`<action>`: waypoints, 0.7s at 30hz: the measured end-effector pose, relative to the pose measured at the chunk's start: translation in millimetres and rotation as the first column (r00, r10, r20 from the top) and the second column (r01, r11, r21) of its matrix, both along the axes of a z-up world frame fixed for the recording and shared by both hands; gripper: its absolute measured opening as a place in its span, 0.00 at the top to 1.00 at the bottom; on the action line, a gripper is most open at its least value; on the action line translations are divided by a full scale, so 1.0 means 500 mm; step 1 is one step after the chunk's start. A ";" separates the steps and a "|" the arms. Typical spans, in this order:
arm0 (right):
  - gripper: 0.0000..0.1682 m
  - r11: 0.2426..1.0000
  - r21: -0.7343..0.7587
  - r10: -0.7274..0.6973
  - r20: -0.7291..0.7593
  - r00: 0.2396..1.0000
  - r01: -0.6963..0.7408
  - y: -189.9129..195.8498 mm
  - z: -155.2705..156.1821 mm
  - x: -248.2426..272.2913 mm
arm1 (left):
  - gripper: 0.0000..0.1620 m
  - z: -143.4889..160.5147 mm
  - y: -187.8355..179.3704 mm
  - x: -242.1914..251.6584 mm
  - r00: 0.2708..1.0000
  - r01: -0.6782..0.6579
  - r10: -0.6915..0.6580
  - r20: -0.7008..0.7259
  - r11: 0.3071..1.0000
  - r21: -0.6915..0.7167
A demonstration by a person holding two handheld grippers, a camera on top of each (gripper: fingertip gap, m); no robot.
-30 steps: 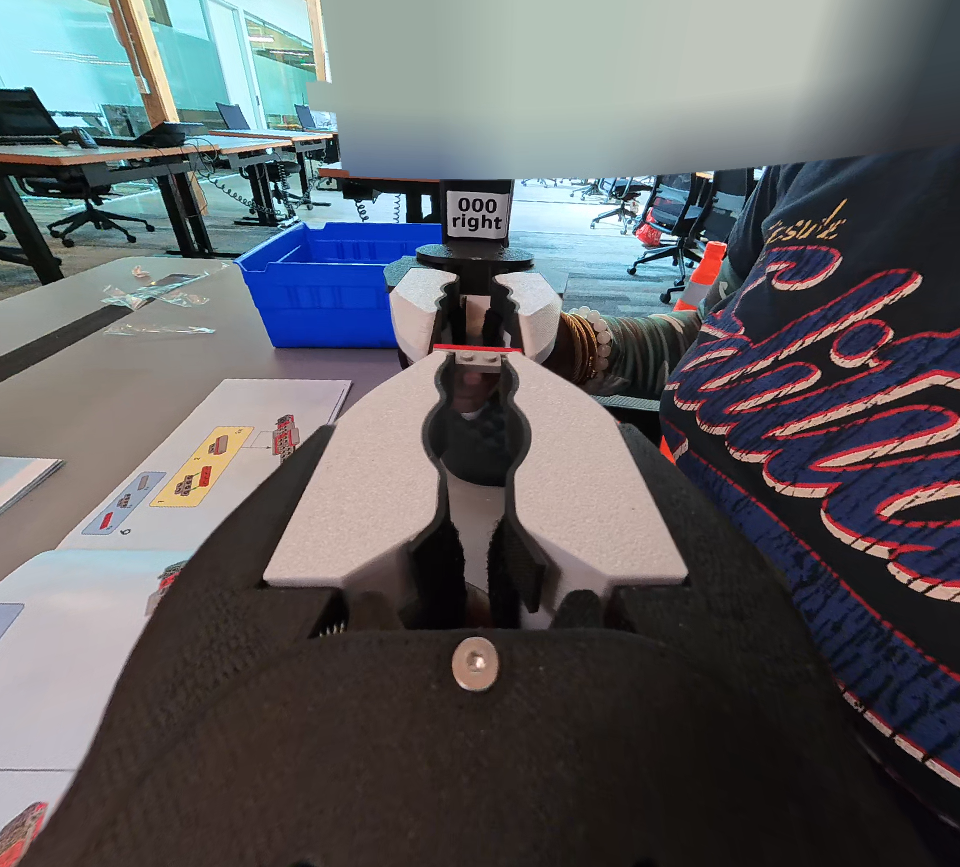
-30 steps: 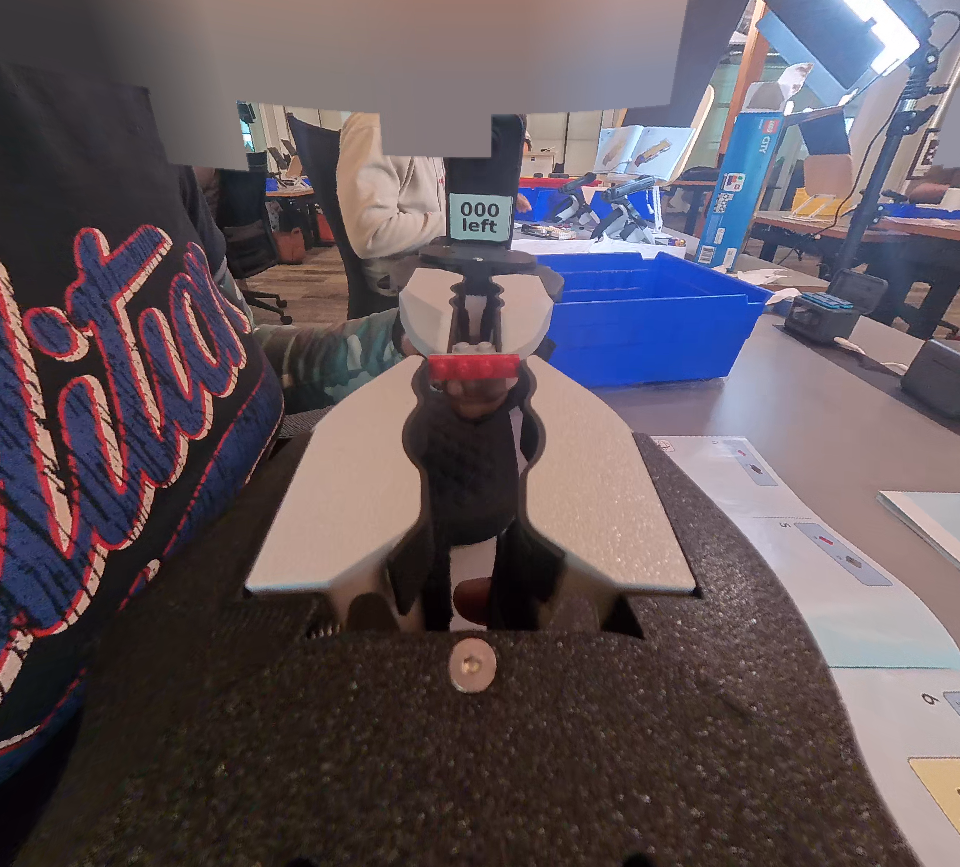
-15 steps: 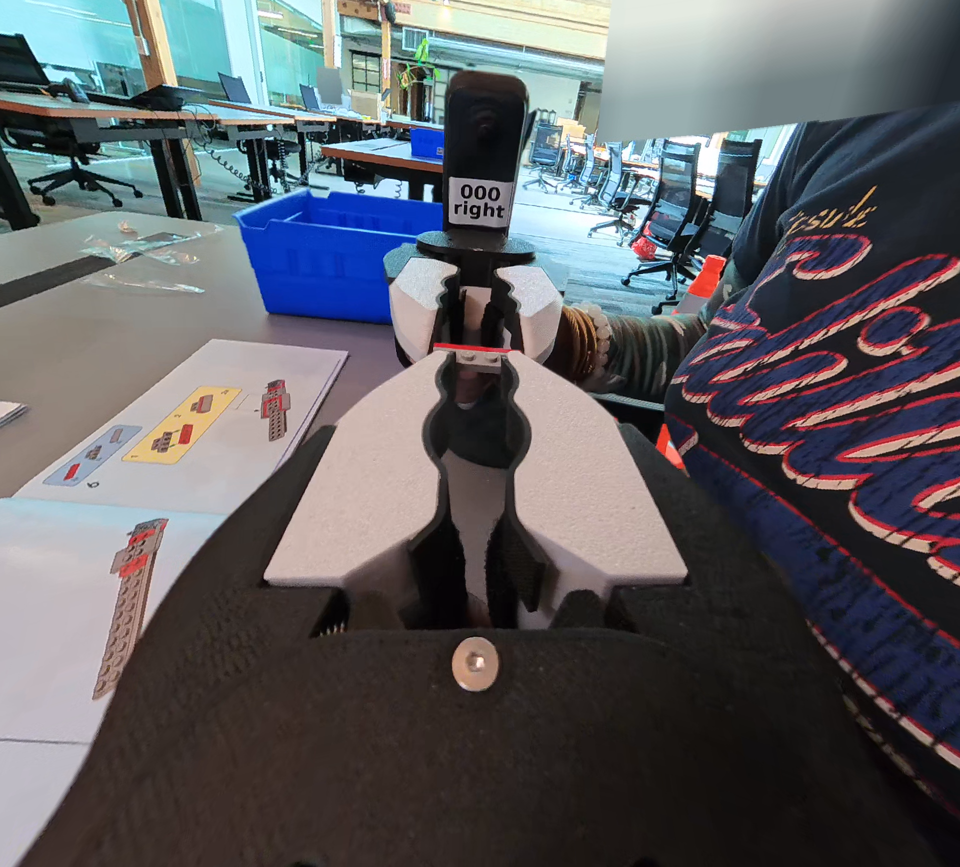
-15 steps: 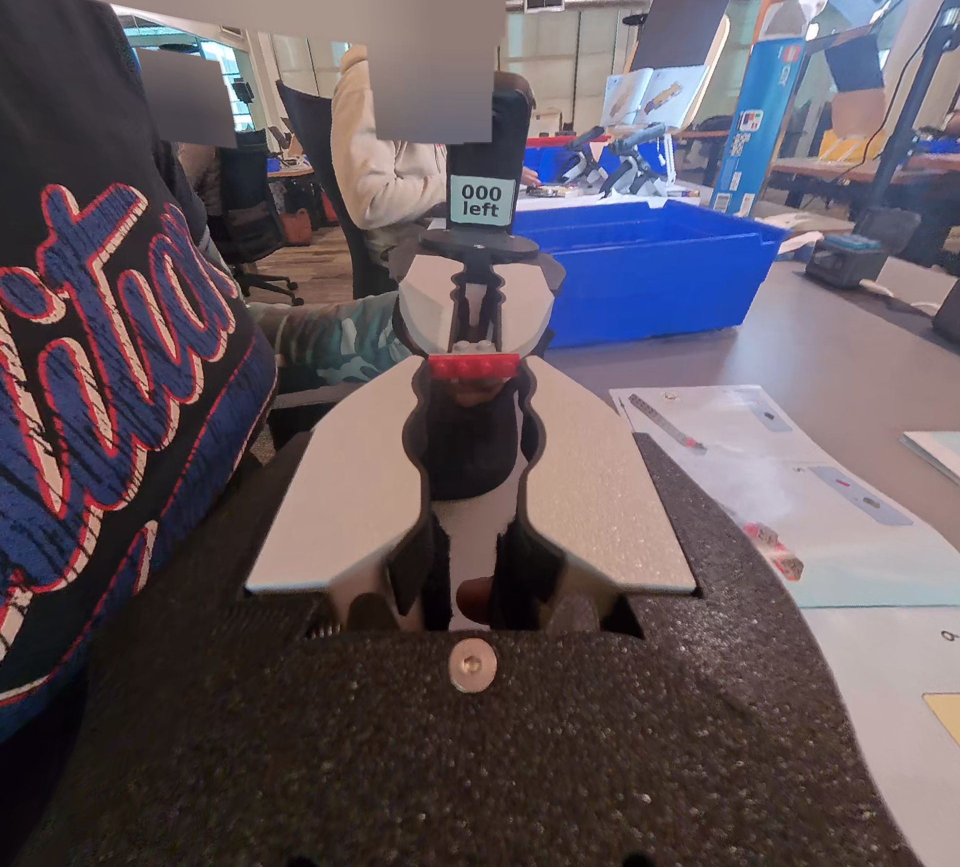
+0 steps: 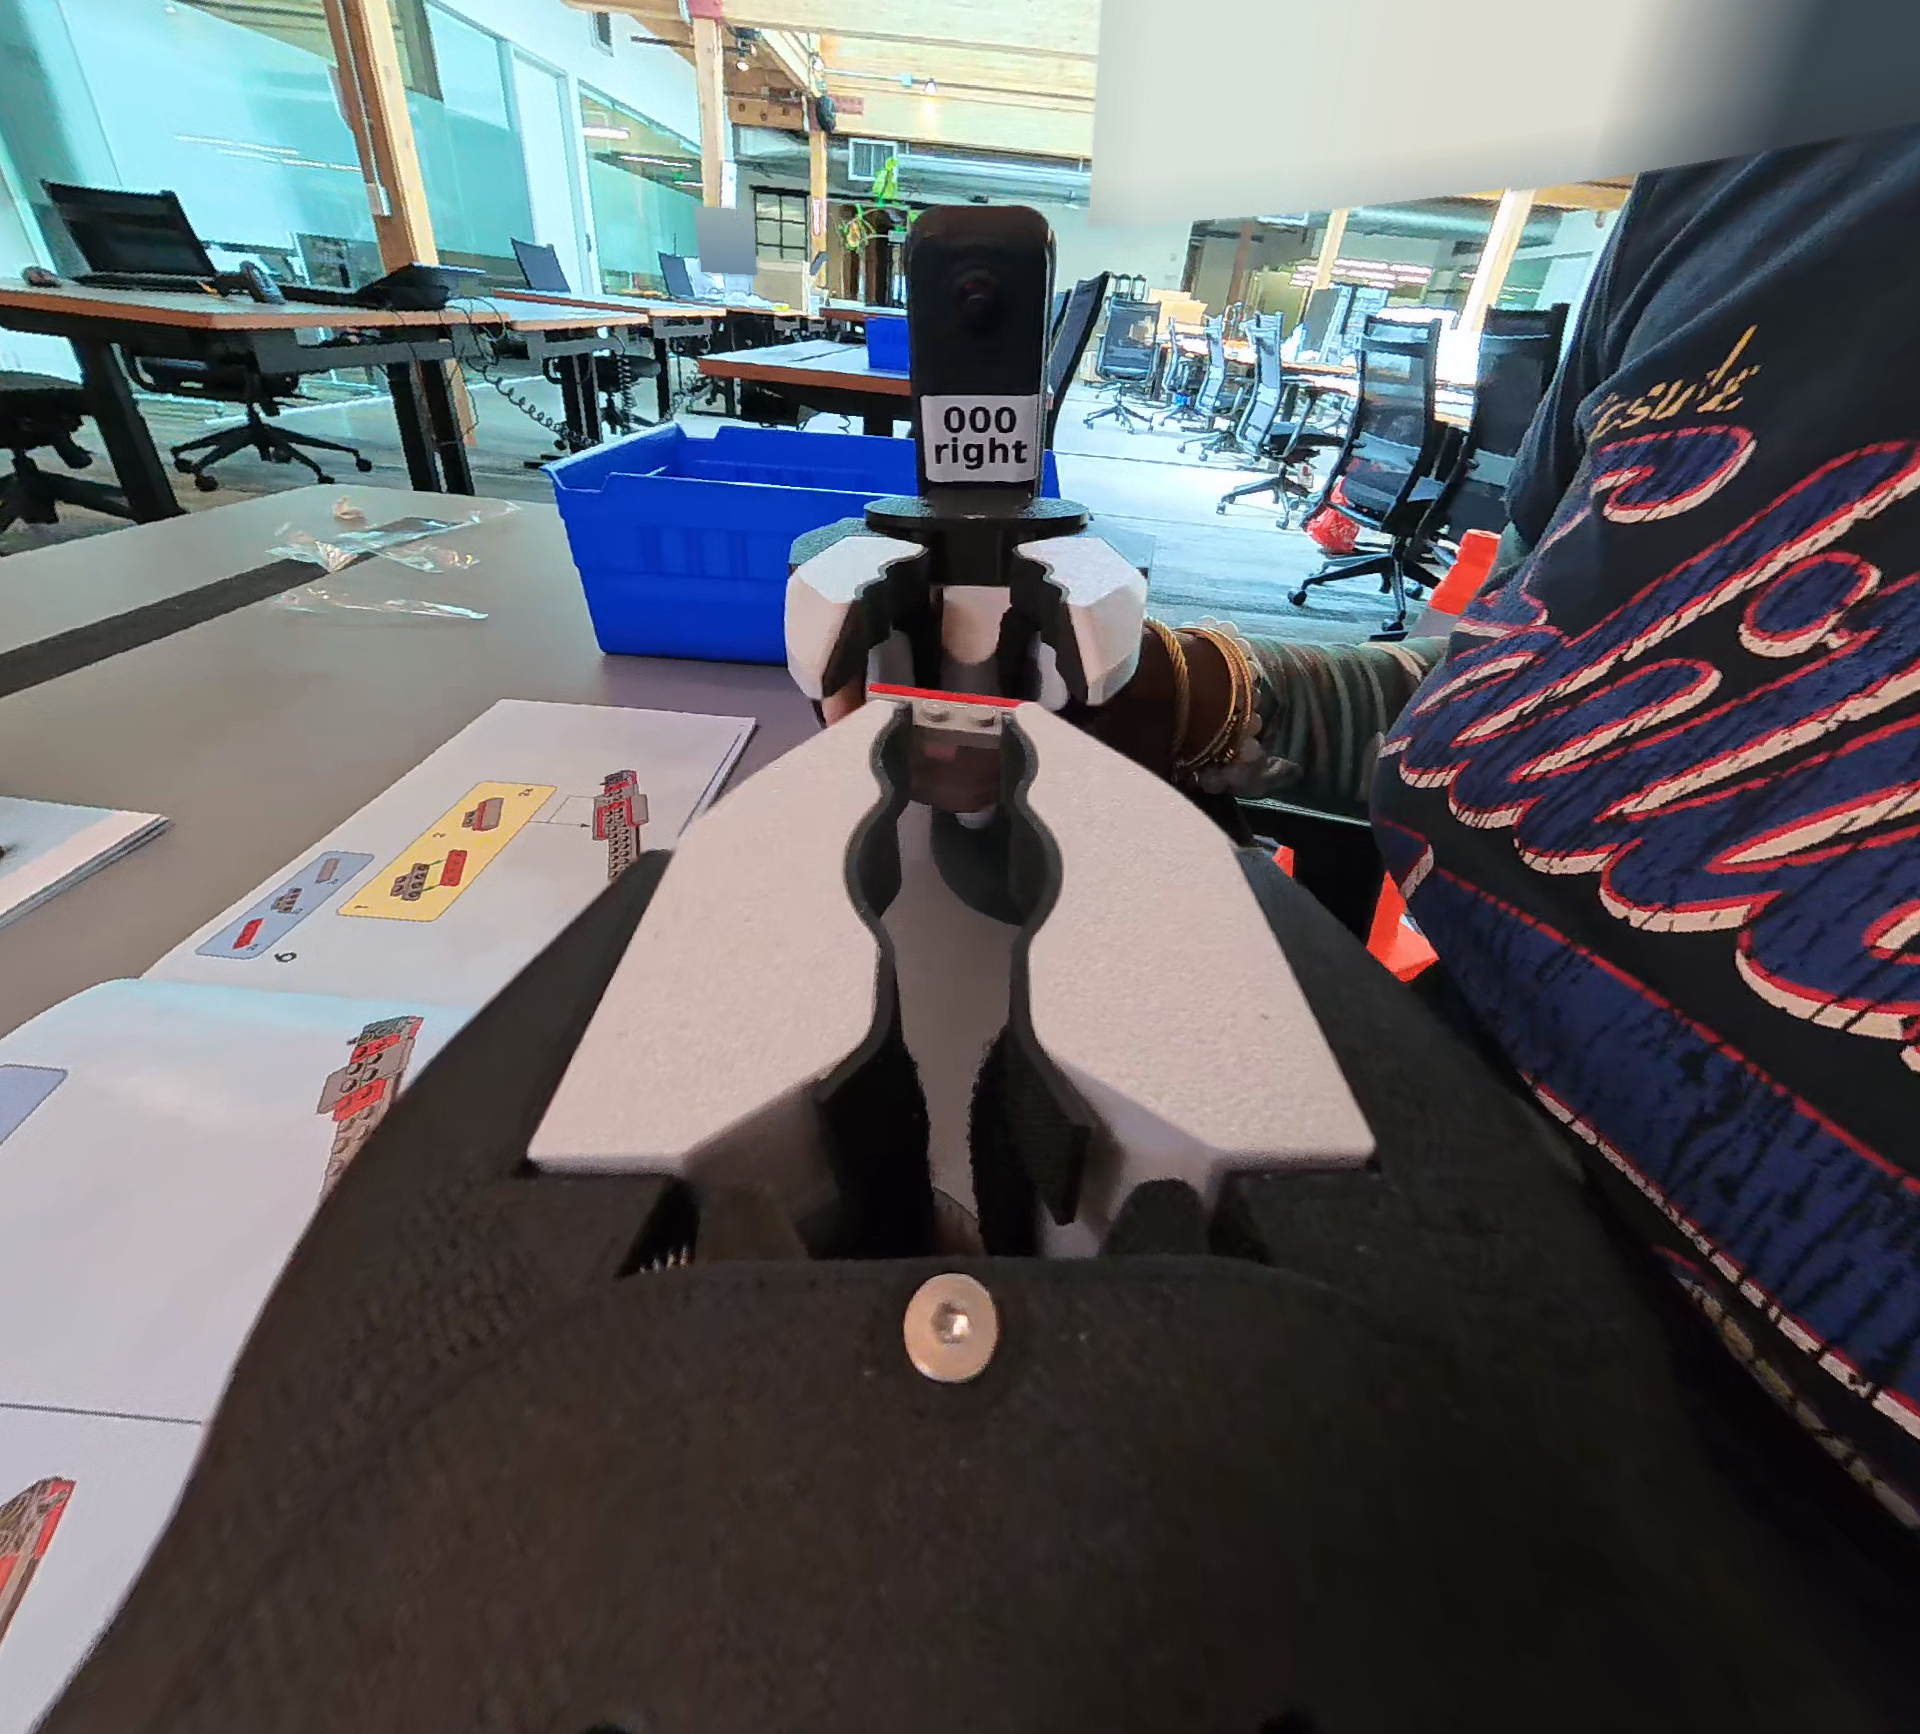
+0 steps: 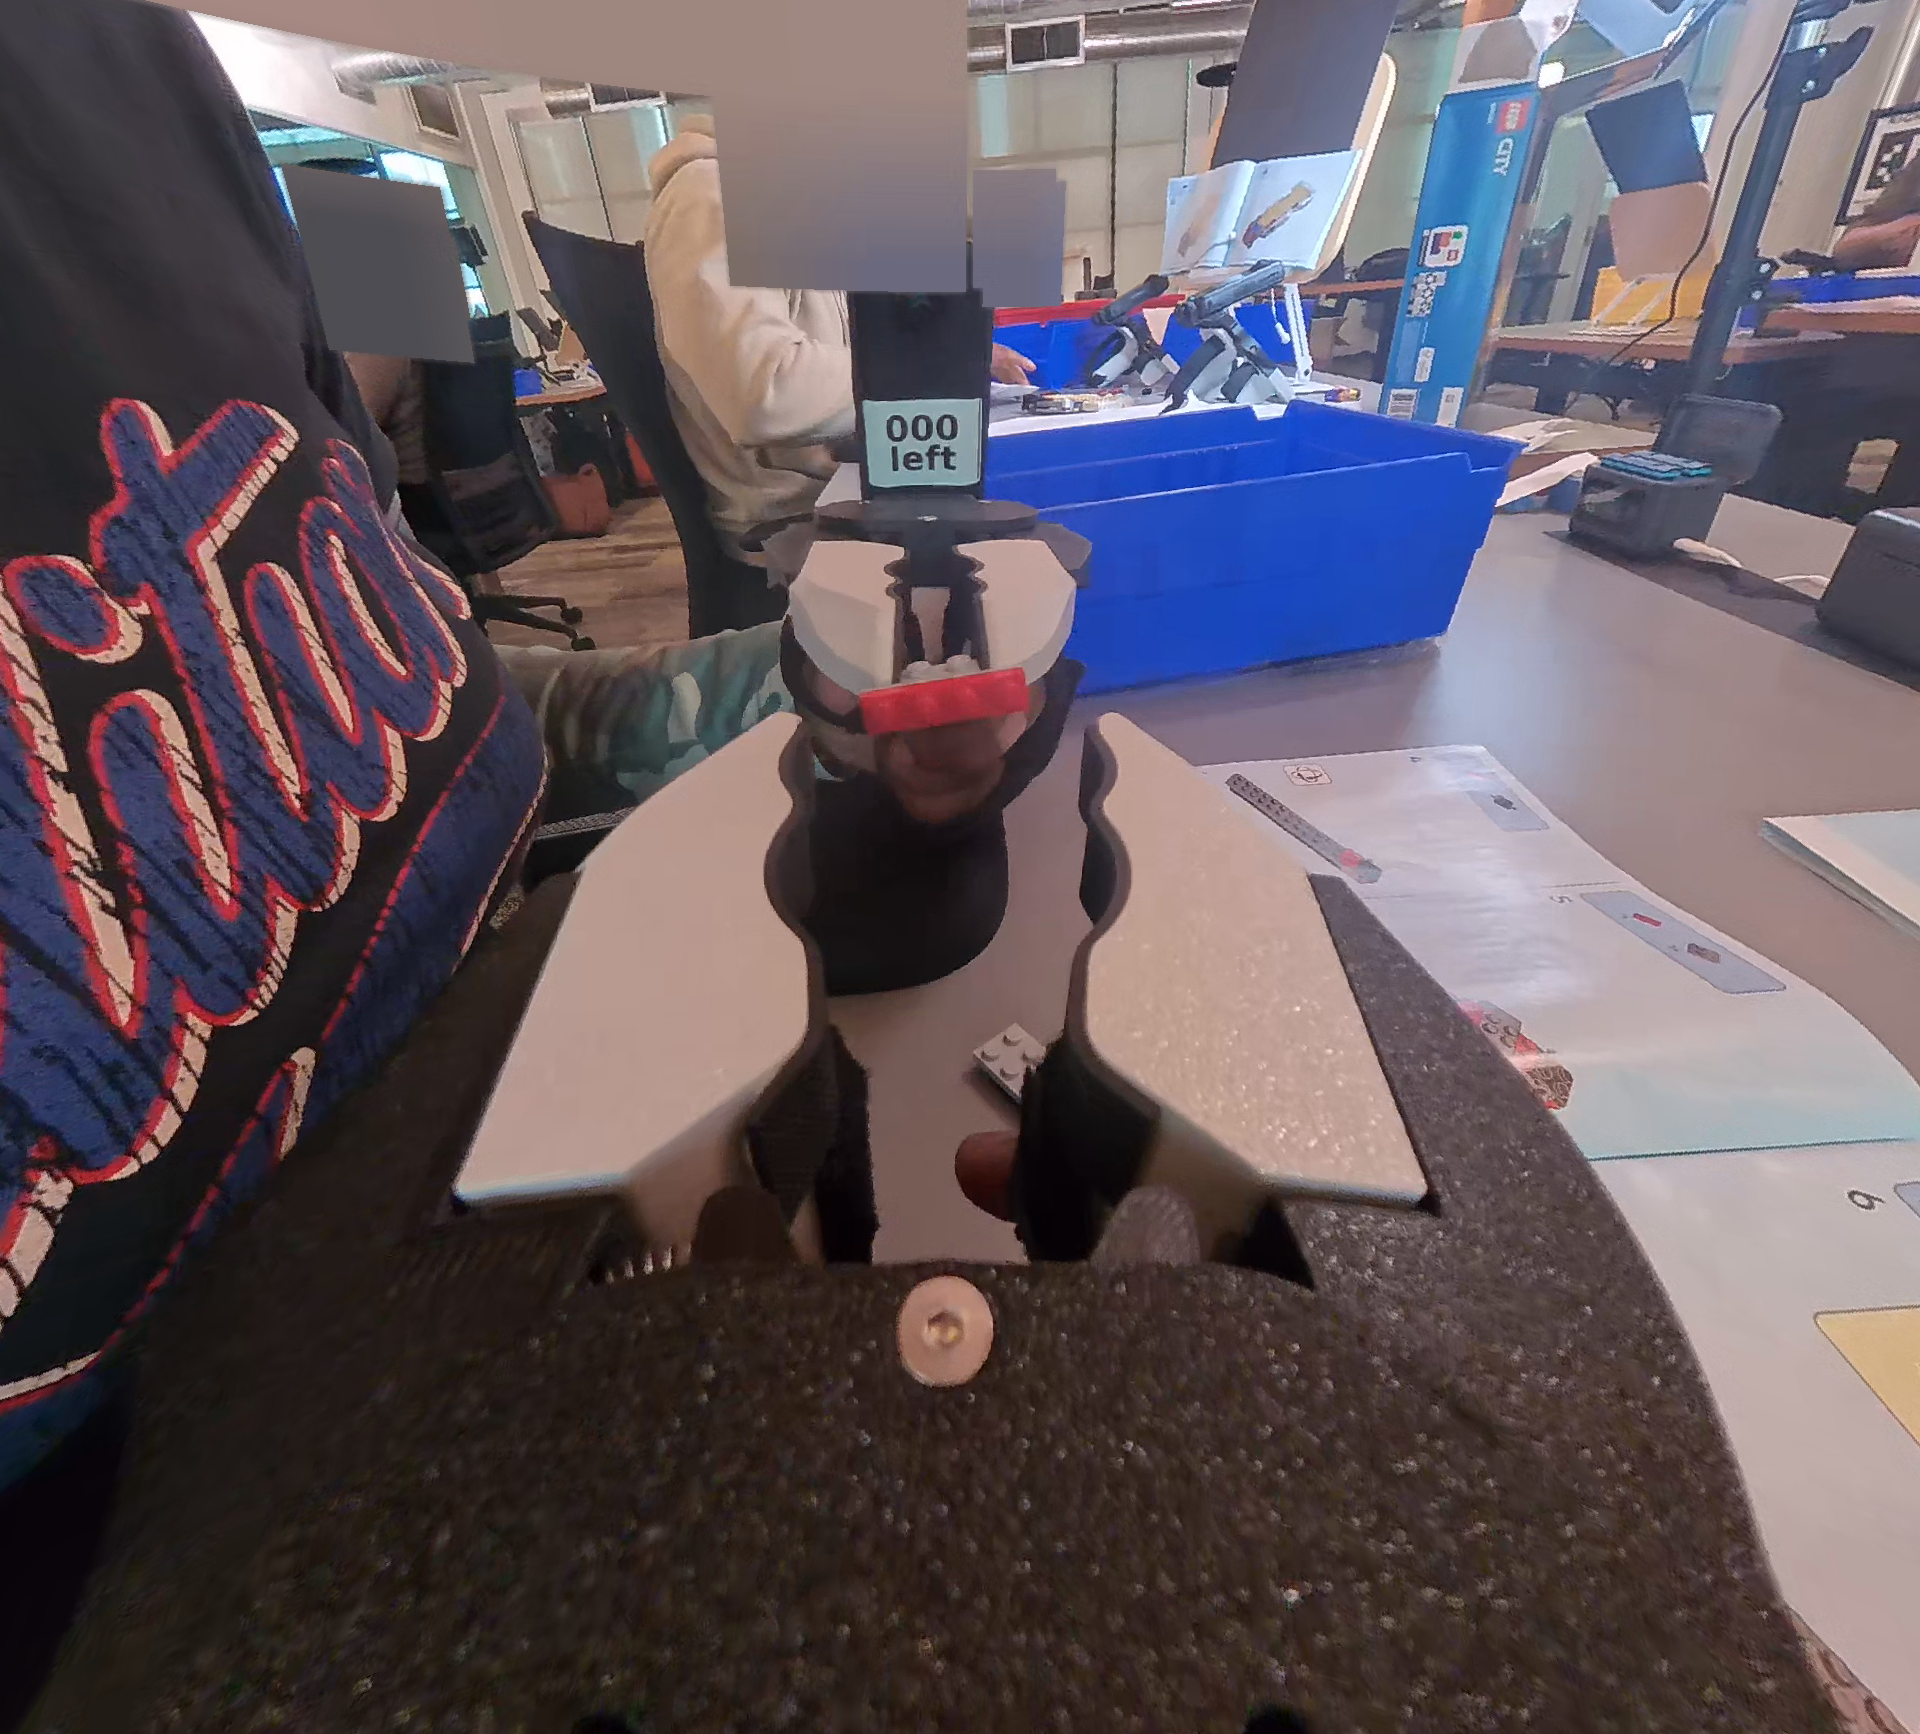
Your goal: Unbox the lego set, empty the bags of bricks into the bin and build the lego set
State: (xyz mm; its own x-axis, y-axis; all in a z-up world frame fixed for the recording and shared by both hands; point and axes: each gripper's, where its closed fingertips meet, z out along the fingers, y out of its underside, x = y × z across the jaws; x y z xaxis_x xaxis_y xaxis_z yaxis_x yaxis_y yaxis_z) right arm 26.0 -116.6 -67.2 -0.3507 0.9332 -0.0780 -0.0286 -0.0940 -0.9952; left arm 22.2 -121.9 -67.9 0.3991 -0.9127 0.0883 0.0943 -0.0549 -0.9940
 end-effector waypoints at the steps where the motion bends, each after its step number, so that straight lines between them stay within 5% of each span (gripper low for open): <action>1: 0.71 1.000 0.002 0.003 -0.003 1.000 -0.003 -0.001 0.000 0.001 | 0.90 0.000 0.000 0.000 1.000 0.004 -0.004 0.002 1.000 -0.002; 21: 0.73 0.999 0.040 0.024 -0.009 1.000 -0.023 -0.015 -0.006 -0.002 | 0.90 0.002 -0.008 -0.001 0.999 0.025 -0.025 0.024 1.000 0.009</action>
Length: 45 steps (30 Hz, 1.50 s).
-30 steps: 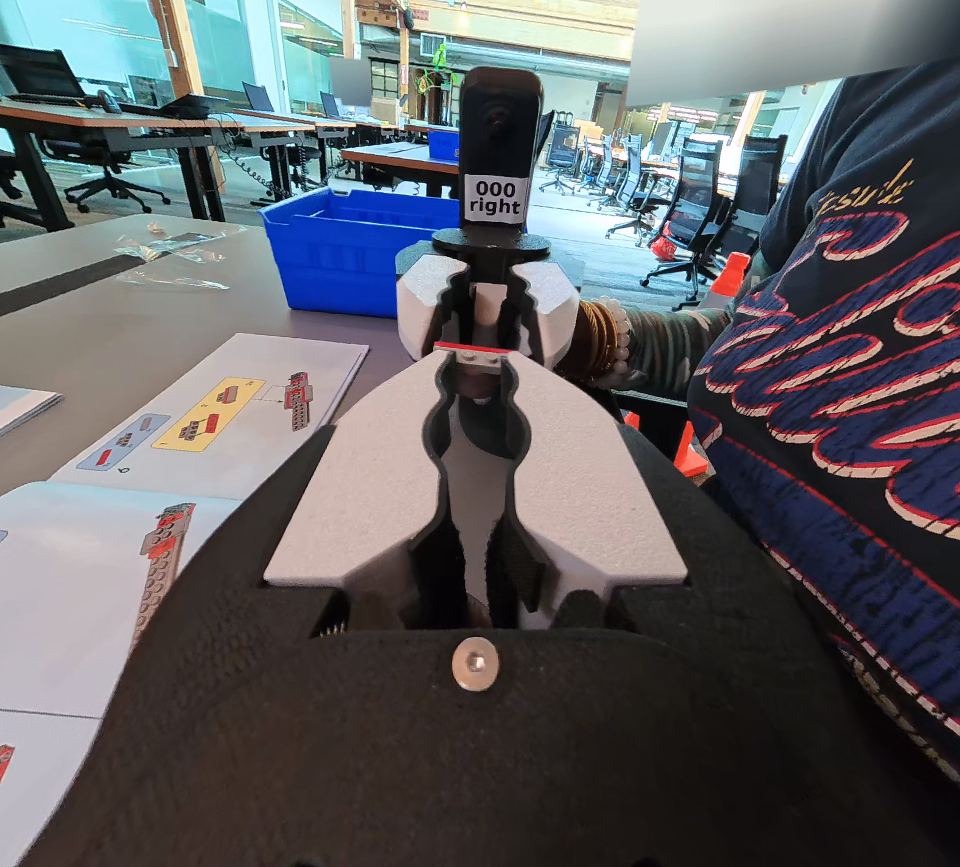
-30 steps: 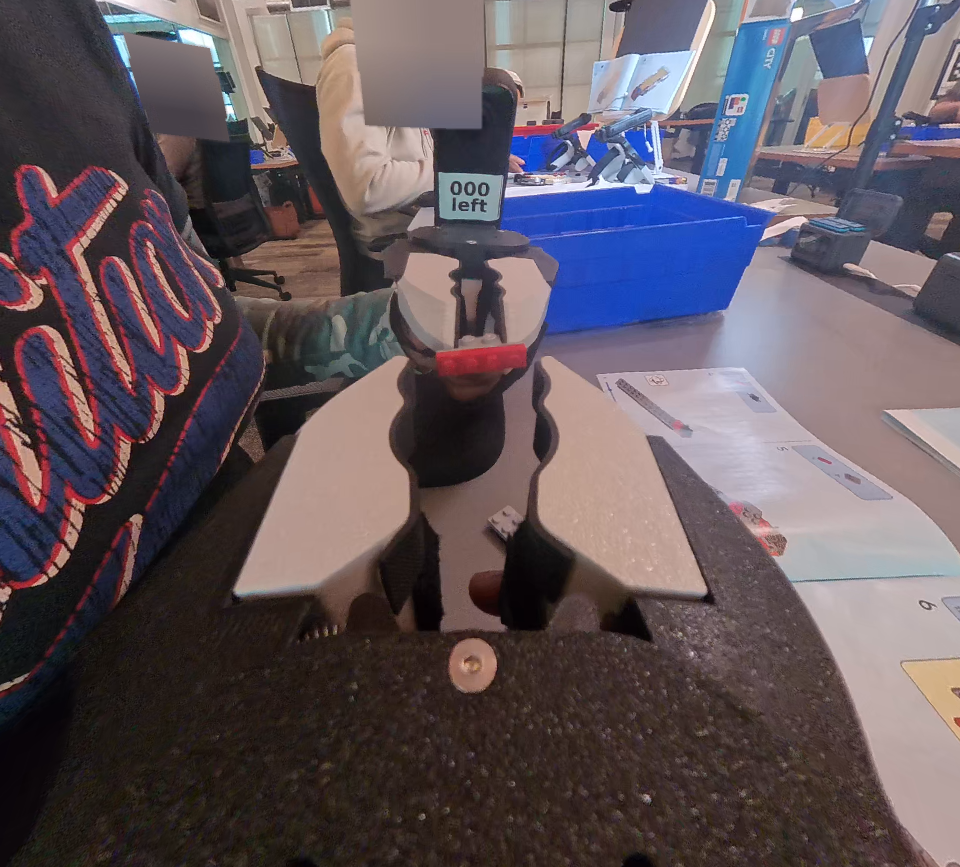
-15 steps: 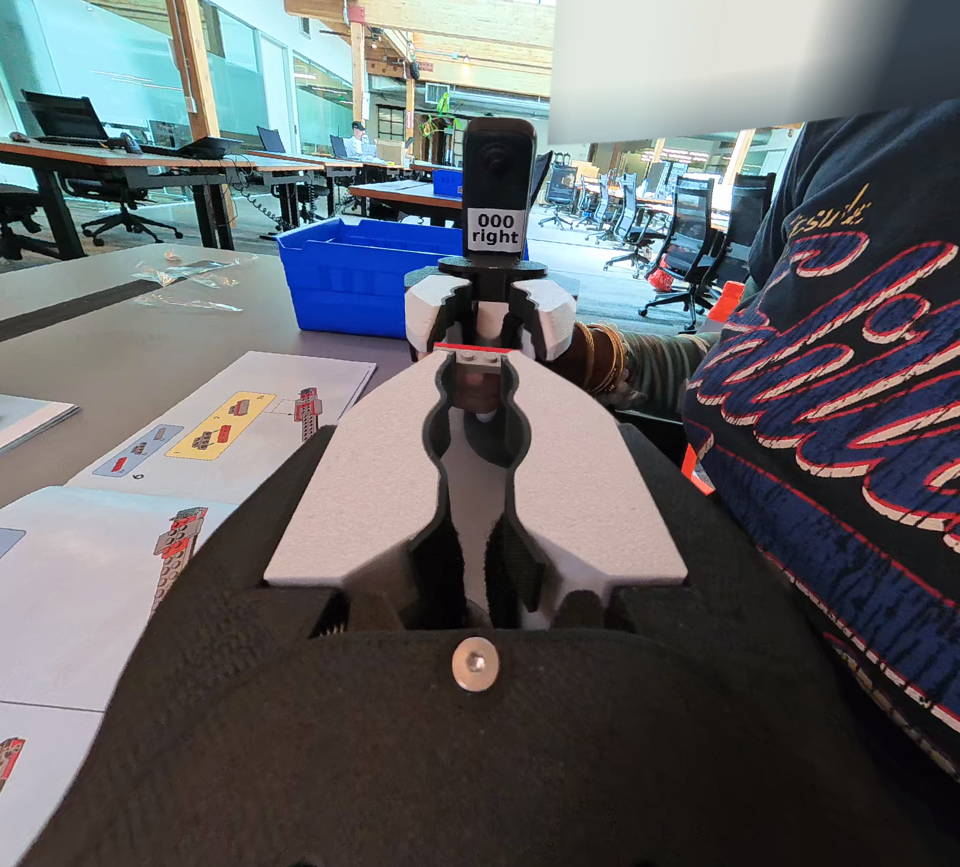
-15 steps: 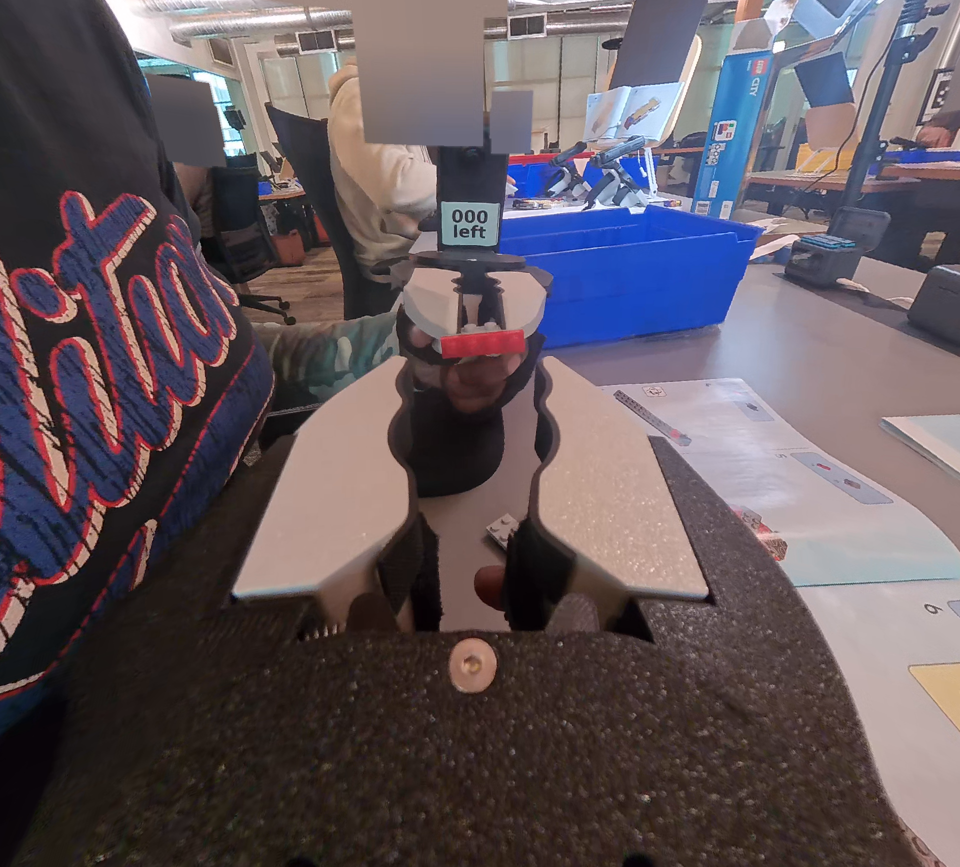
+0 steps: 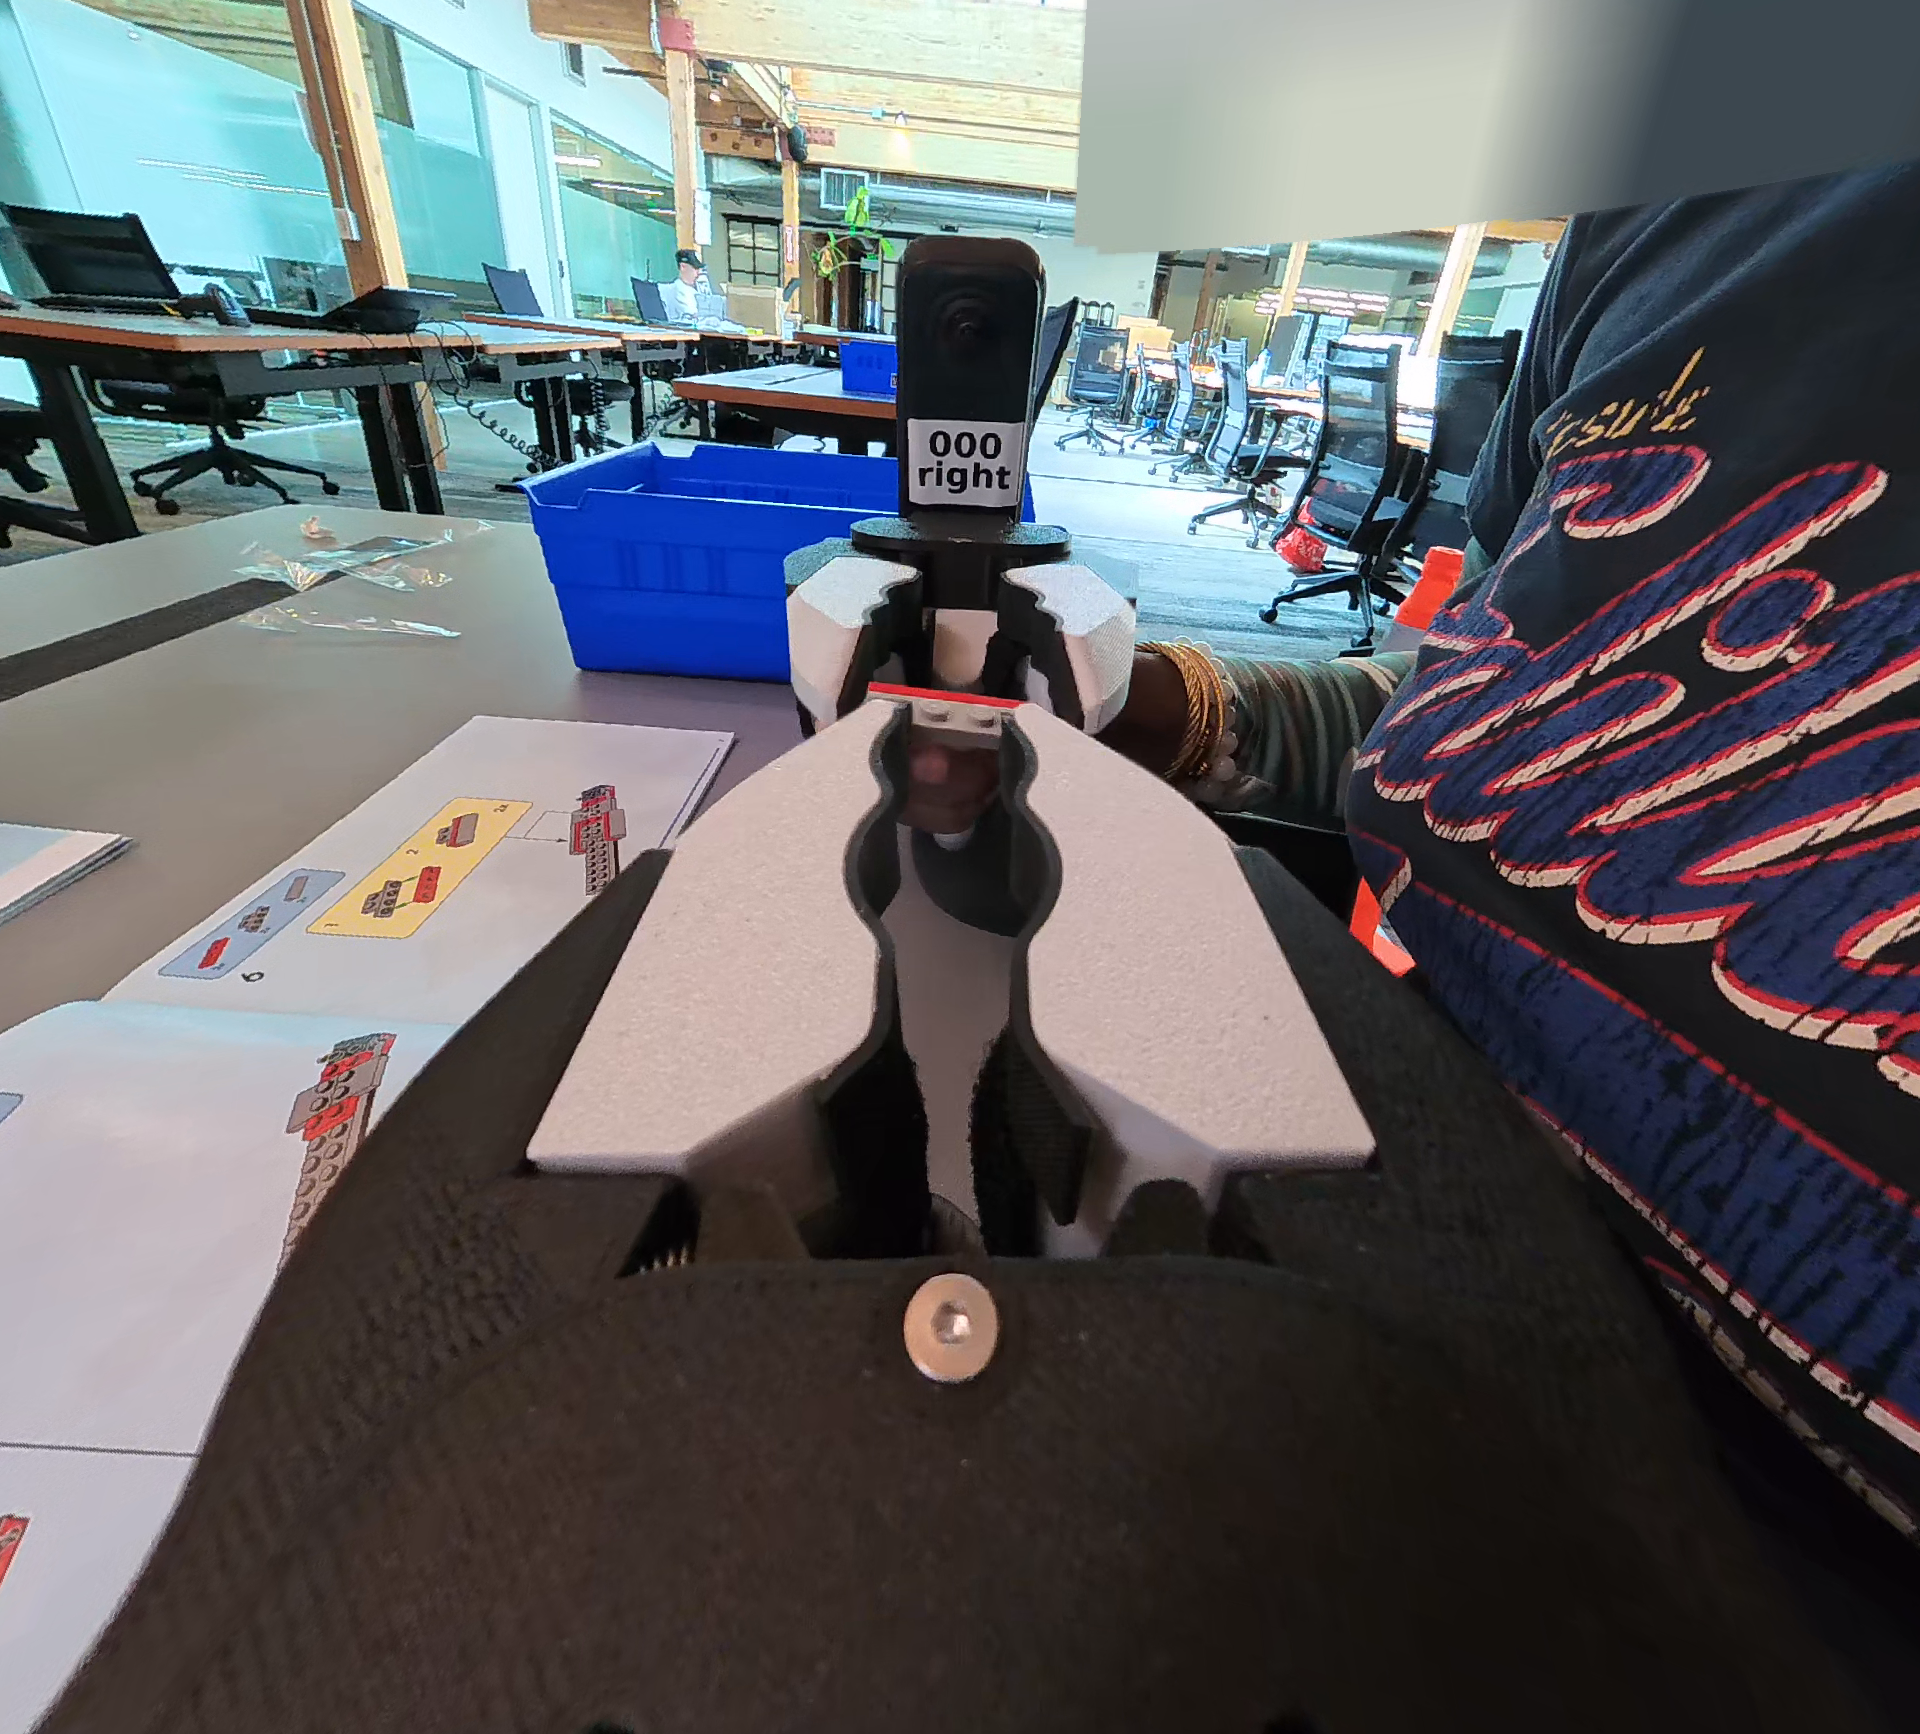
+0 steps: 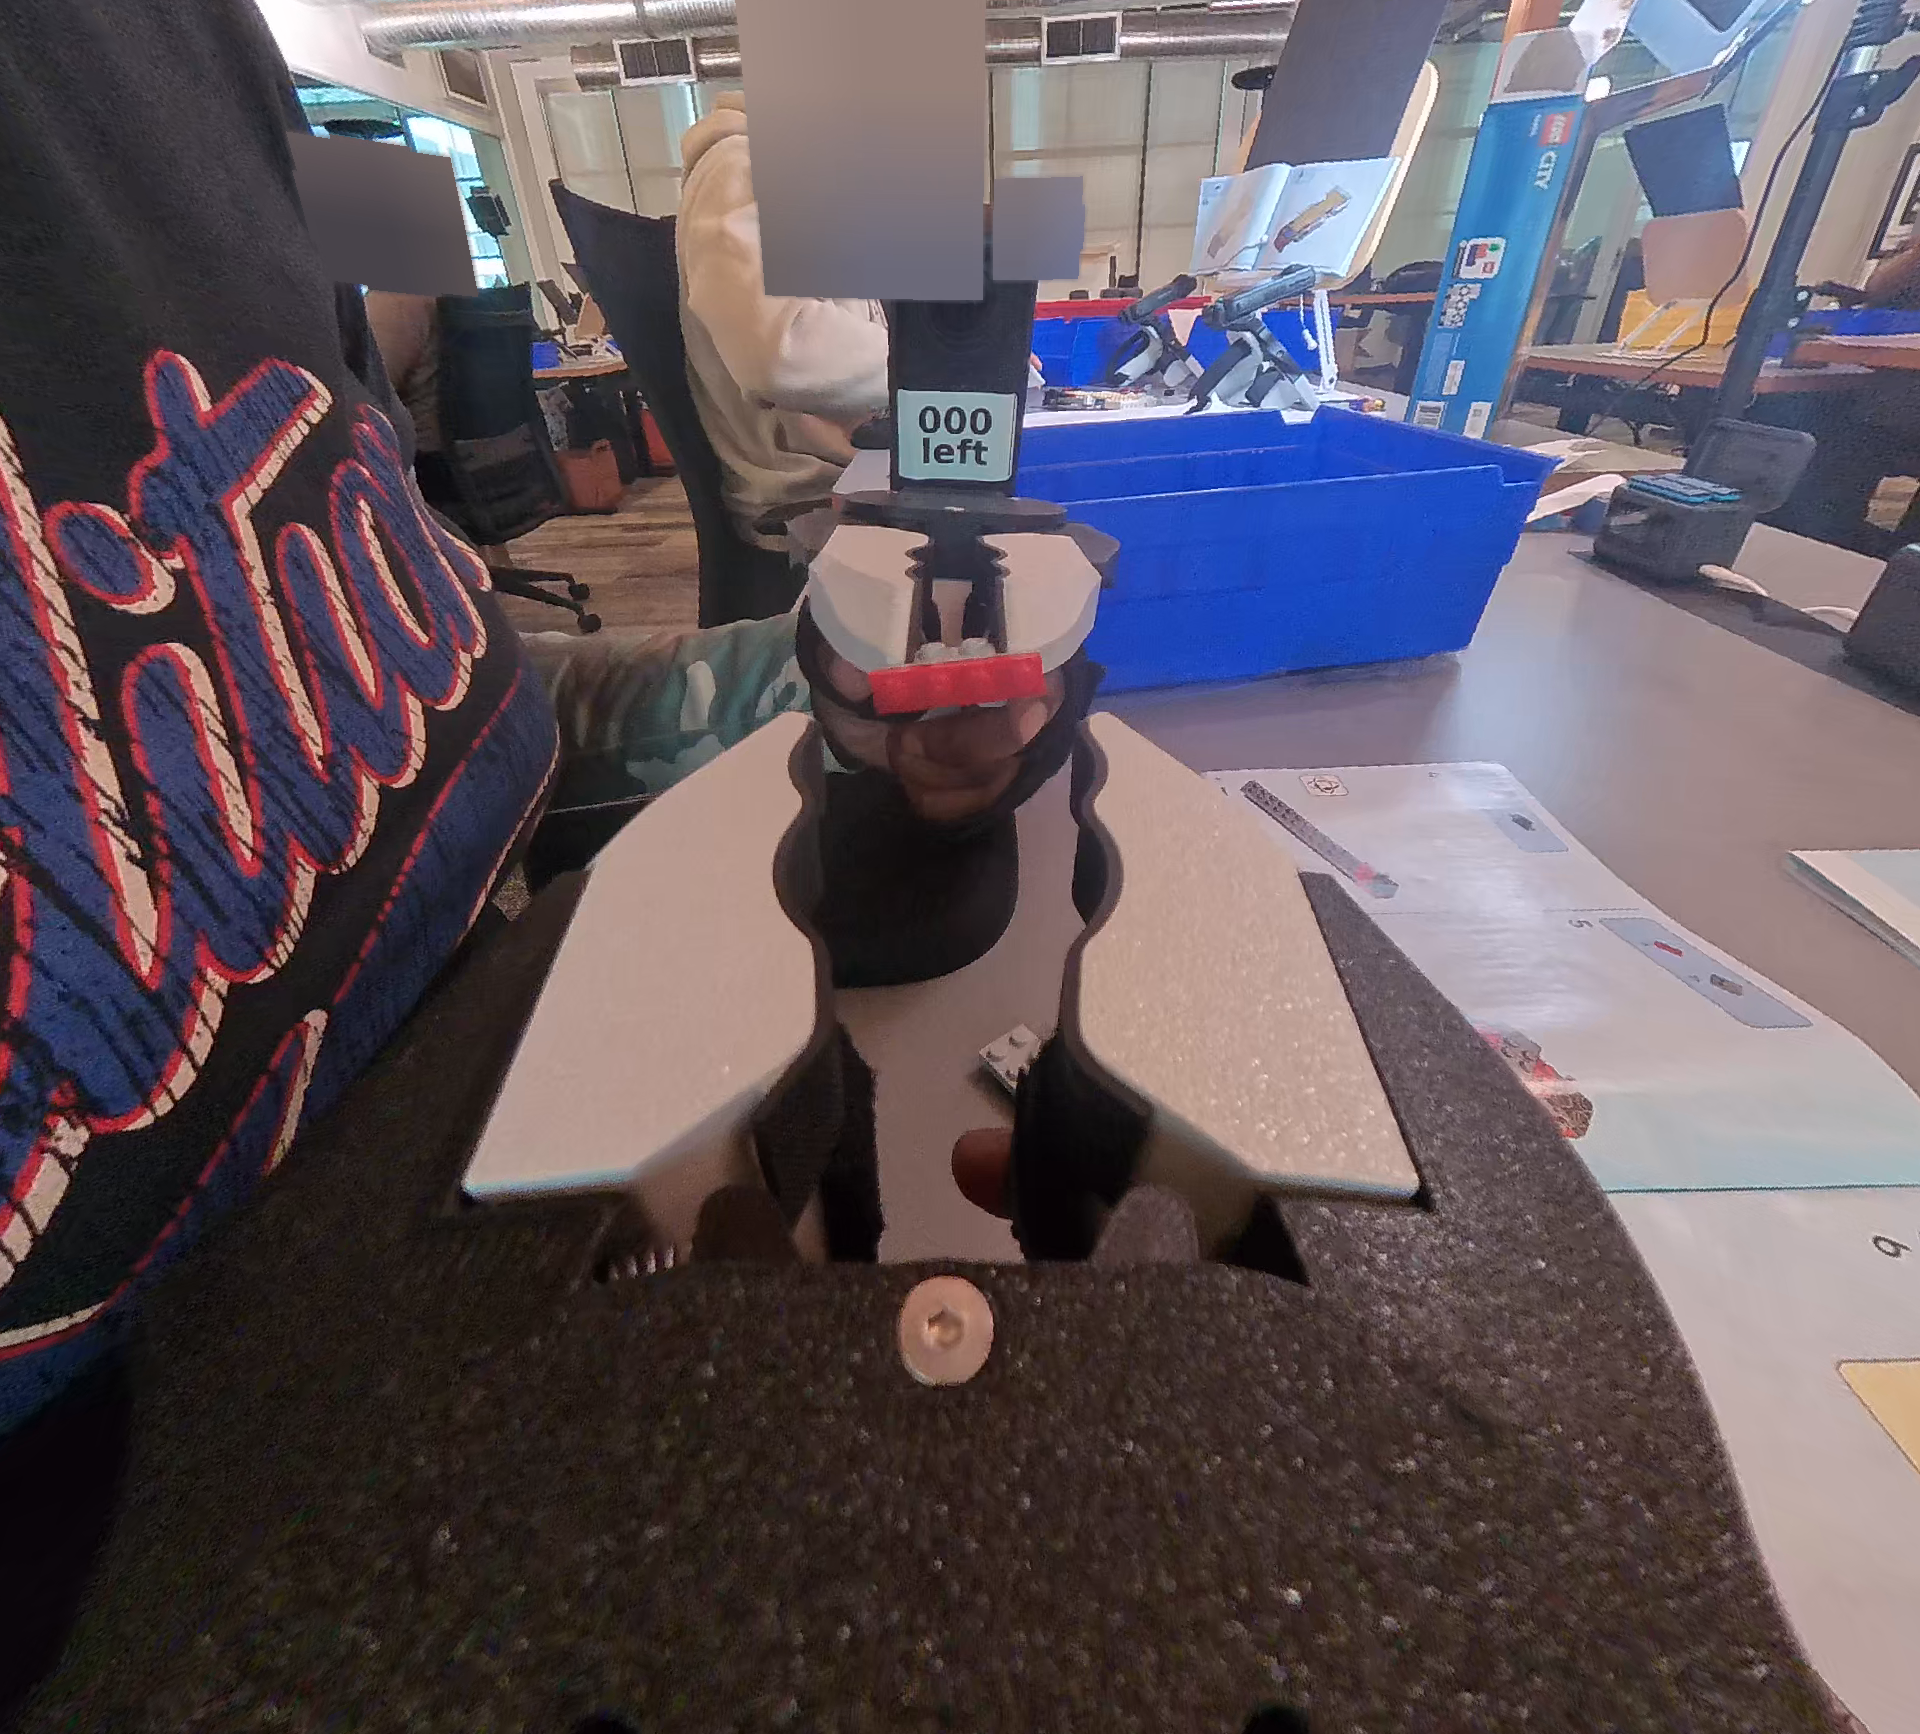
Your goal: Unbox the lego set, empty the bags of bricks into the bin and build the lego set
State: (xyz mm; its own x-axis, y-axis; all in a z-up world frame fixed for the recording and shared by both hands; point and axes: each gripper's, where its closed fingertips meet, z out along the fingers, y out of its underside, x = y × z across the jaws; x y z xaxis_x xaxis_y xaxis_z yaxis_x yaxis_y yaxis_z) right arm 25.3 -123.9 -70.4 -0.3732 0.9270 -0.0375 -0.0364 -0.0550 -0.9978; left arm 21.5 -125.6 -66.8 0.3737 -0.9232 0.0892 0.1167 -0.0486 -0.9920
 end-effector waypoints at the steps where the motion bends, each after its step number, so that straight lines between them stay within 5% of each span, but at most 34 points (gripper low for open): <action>1: 0.73 1.000 0.000 -0.001 -0.001 1.000 0.001 0.000 0.000 0.000 | 0.90 -0.001 0.000 0.001 1.000 0.001 -0.001 -0.003 1.000 0.001; 34: 0.77 0.999 -0.036 -0.004 -0.074 0.997 0.001 0.011 0.018 0.013 | 0.90 -0.007 -0.005 0.013 0.999 0.014 -0.014 -0.033 1.000 0.013; 45: 0.76 0.996 0.073 0.051 0.012 0.999 -0.052 -0.020 -0.013 -0.008 | 0.90 0.006 -0.011 0.003 1.000 0.001 -0.001 0.018 1.000 0.021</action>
